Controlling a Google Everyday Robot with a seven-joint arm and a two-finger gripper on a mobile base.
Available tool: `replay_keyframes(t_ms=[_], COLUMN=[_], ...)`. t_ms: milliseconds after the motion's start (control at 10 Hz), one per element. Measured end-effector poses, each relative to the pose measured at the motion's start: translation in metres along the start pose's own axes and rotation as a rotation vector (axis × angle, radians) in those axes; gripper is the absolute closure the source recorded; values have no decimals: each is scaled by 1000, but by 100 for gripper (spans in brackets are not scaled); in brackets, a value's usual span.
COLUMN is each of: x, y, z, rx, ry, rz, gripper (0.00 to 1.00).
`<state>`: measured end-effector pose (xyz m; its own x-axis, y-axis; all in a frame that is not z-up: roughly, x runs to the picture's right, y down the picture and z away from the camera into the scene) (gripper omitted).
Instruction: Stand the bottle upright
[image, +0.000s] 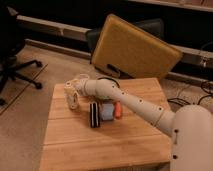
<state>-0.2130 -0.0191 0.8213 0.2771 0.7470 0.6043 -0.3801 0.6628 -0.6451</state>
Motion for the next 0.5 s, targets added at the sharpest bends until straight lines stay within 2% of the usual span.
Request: replay_keyframes(t_ms=[200, 300, 500], x=[0, 1, 5], y=[-2, -4, -9], z=[-2, -2, -6], rx=[5, 10, 31], ry=[11, 19, 45], rz=[5, 9, 20], gripper=[100, 95, 76])
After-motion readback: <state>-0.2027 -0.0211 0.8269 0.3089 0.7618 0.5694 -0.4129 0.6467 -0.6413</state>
